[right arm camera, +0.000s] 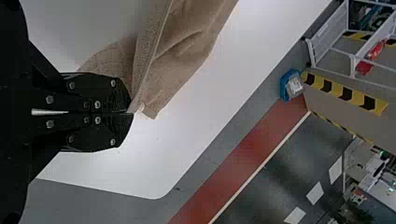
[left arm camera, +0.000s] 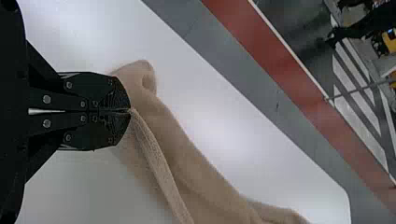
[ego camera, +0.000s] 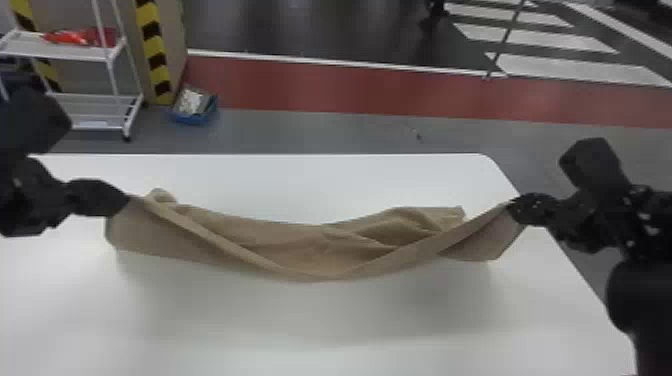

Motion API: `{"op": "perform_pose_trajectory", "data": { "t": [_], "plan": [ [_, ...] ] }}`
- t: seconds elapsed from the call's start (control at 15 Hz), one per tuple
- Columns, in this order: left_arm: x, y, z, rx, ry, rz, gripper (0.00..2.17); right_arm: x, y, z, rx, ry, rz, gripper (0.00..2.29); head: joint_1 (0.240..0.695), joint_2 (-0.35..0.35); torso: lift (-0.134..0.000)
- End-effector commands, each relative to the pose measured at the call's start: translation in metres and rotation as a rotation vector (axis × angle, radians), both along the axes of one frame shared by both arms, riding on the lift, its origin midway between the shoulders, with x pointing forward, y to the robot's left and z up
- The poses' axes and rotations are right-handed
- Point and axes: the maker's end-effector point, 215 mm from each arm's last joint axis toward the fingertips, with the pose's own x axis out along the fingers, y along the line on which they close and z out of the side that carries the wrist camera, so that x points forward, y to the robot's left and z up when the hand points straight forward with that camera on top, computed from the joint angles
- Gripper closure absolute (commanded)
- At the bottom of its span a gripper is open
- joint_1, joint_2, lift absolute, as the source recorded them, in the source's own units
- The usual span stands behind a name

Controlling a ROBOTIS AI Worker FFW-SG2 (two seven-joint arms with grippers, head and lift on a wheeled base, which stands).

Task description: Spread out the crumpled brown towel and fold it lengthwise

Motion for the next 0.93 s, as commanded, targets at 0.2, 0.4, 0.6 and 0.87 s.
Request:
{"op": "perform_pose_trajectory", "data": {
  "t": [0.2, 0.4, 0.6, 0.87],
  "plan": [
    [0.131, -0.026, 0.055, -0.048, -0.080, 0.135, 1.59, 0.113, -0.005, 0.046, 0.143, -0.007, -0.239, 2.26, 0.634, -0.168, -0.125],
    [0.201, -0.027, 0.100, 0.003, -0.153, 0.189, 1.59, 0.164, -0.007, 0.085, 0.122, -0.045, -0.298, 2.26, 0.529, -0.159, -0.125],
    [0.234, -0.012, 0.170, -0.016, -0.288, 0.253, 1.59, 0.190, -0.010, 0.141, 0.145, -0.123, -0.319, 2.26, 0.449, -0.151, -0.125],
    [0.207, 0.020, 0.203, -0.103, -0.360, 0.252, 1.59, 0.152, -0.048, 0.146, 0.205, -0.116, -0.360, 2.26, 0.344, -0.140, -0.125]
  ]
}}
